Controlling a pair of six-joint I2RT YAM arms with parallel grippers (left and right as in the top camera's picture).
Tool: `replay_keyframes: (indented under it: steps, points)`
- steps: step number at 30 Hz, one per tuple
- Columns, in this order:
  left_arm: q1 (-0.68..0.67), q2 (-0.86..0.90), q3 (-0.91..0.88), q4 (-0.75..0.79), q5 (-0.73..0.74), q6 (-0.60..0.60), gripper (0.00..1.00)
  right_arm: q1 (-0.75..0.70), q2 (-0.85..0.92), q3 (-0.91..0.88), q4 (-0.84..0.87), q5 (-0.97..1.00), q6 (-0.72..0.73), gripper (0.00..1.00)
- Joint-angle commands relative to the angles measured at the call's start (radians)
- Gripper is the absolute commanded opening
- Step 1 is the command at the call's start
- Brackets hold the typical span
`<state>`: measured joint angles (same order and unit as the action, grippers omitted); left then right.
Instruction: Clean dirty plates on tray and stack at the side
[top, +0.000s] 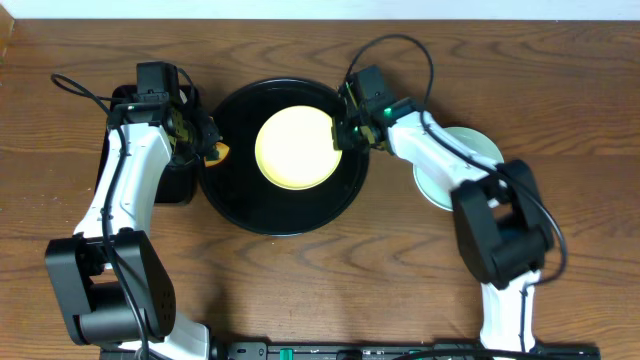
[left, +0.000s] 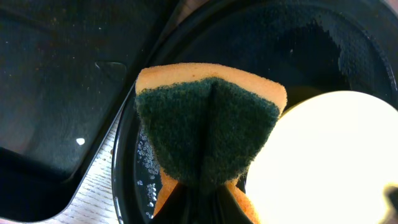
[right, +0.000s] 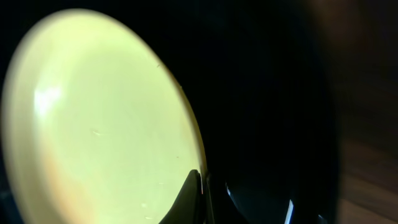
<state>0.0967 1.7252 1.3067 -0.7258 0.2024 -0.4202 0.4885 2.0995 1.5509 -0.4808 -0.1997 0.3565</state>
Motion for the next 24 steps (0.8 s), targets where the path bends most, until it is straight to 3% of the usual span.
replay_keyframes:
  steps: [1,13,18,21,24]
  points:
    - [0.005,0.009,0.0,0.001,-0.013,0.008,0.08,0.018,-0.102,0.006,0.004,0.066,-0.079,0.02]
    - [0.005,0.009,0.0,0.0,-0.013,0.008,0.08,0.084,-0.117,0.006,-0.01,0.223,-0.111,0.01]
    - [0.005,0.009,0.0,0.0,-0.013,0.008,0.08,0.079,-0.117,0.006,-0.032,0.232,-0.058,0.02]
    - [0.005,0.009,0.0,0.0,-0.013,0.008,0.08,0.057,-0.117,0.006,-0.07,0.233,-0.013,0.33]
    - [0.005,0.009,0.0,0.001,-0.013,0.008,0.08,0.037,-0.117,0.006,-0.106,0.219,-0.005,0.44]
